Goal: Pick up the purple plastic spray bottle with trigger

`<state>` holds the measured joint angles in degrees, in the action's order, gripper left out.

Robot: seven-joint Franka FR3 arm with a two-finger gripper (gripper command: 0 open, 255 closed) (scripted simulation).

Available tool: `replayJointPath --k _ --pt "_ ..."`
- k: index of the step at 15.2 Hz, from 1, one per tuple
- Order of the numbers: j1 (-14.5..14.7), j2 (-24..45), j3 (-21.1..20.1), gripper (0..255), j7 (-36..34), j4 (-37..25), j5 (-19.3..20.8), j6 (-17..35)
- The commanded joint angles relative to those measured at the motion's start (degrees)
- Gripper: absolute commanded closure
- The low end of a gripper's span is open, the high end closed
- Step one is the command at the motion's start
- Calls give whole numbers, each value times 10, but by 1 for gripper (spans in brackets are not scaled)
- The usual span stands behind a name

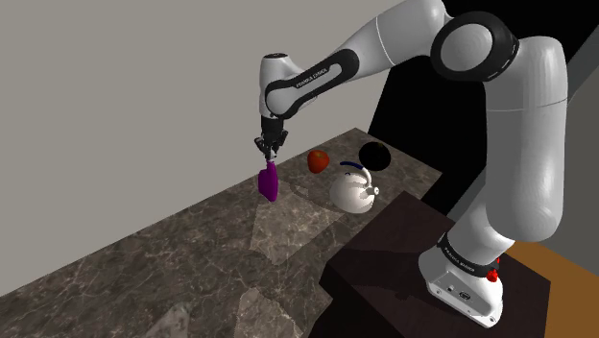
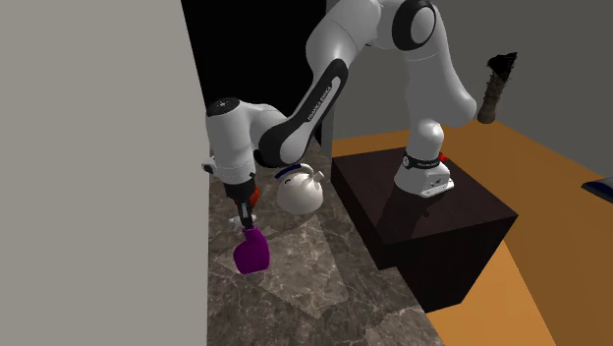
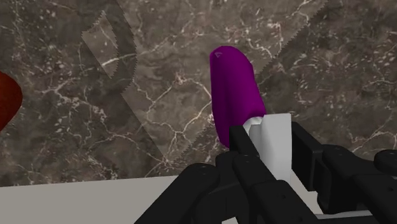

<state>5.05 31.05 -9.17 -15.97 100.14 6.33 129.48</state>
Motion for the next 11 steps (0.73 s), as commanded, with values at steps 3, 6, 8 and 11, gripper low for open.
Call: replayJointPath --k 3,6,8,11 --pt "-2 -18 -2 255 3 -4 -4 -22" --pt "-3 -31 -4 255 4 -9 -6 -40" --pt "-3 -39 -5 255 5 -13 -8 -52" --pt "-4 -50 -6 255 7 -21 -11 -70"
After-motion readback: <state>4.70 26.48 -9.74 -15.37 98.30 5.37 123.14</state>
